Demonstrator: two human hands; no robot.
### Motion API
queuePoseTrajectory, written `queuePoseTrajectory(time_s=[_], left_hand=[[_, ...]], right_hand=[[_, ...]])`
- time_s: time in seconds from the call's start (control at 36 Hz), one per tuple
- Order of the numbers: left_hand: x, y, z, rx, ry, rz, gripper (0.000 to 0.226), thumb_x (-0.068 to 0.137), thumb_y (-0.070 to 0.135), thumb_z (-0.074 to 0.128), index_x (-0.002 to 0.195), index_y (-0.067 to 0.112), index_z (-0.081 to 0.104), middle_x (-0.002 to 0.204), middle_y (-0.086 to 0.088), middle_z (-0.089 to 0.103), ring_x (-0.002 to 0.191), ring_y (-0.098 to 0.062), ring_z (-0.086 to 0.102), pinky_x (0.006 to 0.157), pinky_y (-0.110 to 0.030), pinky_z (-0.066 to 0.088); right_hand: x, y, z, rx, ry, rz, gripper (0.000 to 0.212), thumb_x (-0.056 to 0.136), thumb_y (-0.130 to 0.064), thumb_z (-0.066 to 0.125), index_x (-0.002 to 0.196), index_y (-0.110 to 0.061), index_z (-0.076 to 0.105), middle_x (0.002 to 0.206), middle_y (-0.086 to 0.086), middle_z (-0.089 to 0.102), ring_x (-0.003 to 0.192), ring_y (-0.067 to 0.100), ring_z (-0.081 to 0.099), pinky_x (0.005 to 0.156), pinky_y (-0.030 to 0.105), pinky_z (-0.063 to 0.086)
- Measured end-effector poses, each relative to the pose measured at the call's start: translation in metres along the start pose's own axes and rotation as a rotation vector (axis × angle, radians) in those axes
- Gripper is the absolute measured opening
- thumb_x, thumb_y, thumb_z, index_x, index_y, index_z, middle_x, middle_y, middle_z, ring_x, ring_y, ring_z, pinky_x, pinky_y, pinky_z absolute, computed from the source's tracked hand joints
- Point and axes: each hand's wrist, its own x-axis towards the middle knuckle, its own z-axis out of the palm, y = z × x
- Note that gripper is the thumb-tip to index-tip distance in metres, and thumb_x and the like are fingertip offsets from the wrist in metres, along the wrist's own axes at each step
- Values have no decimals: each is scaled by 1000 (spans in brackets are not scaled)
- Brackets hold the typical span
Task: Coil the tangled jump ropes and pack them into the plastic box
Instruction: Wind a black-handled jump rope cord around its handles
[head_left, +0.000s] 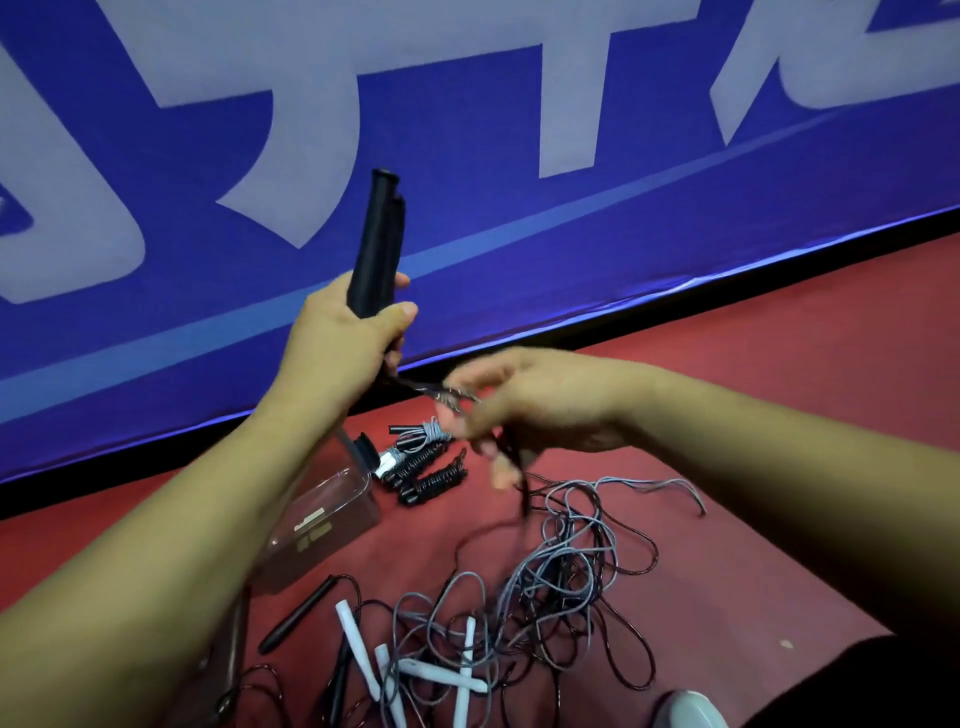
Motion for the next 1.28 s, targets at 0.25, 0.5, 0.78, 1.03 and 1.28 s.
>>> queuePoseTrajectory(time_s=[0.25, 0.5, 0.78, 1.03, 1.28], left_hand=[[16, -10, -38, 108, 187, 12, 18, 93, 11, 62, 110, 19, 62, 64, -5, 50, 52, -21, 46, 55, -31, 45], [6, -21, -34, 212, -32, -146, 13, 93, 13, 65, 105, 20, 66, 58, -3, 48, 41, -15, 45, 45, -23, 43], [-24, -20, -20, -107, -538, -620, 47, 94, 39, 59, 120, 0, 57, 60, -6, 44, 46, -14, 37, 43, -21, 33], [-30, -26, -18, 500, -821, -315, 28, 79, 16, 81, 92, 4, 60, 63, -8, 55, 49, -16, 50, 49, -28, 45], [-35, 20, -15, 605, -650, 152, 32, 80, 11, 71, 82, 39, 57, 56, 18, 54, 48, -4, 45, 47, -15, 34]], right_hand=[[1, 31, 4, -36, -116, 143, 28, 101, -15, 52, 74, -11, 45, 54, 5, 42, 50, 20, 53, 55, 30, 43], [-25, -50, -26, -450, 524, -414, 16, 94, -19, 64, 89, -5, 71, 52, -6, 48, 47, 14, 35, 45, 22, 32], [-20, -18, -44, -841, 659, -274, 13, 93, -28, 64, 94, -19, 73, 82, 4, 70, 75, 17, 61, 70, 32, 47], [-20, -9, -47, -944, 610, -246, 14, 91, -33, 66, 94, -21, 73, 64, -11, 55, 59, 2, 50, 55, 19, 35], [-8, 5, -54, -611, 586, -318, 14, 86, -29, 64, 74, -23, 69, 61, -1, 59, 54, 8, 46, 56, 29, 38]])
